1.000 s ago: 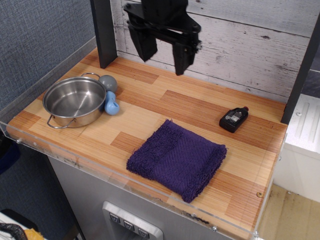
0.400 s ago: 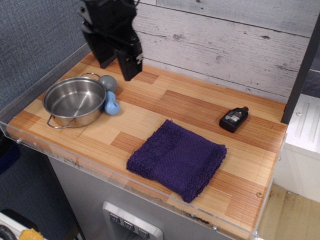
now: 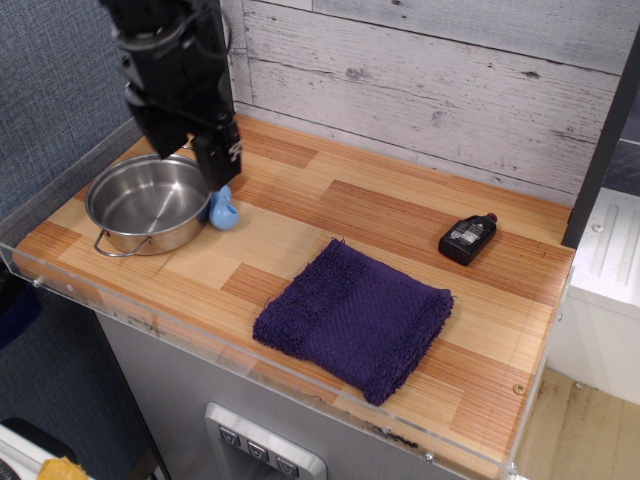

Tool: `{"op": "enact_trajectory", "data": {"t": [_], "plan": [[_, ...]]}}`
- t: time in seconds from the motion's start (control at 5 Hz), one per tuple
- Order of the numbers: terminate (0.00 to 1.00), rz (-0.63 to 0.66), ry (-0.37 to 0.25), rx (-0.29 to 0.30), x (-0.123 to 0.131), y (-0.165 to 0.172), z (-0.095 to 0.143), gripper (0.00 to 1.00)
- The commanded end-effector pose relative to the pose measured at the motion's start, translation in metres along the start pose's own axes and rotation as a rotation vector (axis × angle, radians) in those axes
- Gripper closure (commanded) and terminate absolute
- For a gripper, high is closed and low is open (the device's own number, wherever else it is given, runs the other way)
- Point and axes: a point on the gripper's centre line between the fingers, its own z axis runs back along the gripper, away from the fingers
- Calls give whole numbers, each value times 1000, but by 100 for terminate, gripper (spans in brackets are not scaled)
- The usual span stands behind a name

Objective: Move the pot put on the purple cloth

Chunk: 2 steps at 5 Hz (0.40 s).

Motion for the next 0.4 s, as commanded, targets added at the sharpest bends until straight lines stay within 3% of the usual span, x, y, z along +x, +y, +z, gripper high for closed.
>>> {"op": "enact_trajectory", "data": {"t": [0.0,0.2], "plan": [[0,38,56,46,-14,25,-14,0],[0,19,82,40,-19,27,-26,0]]}}
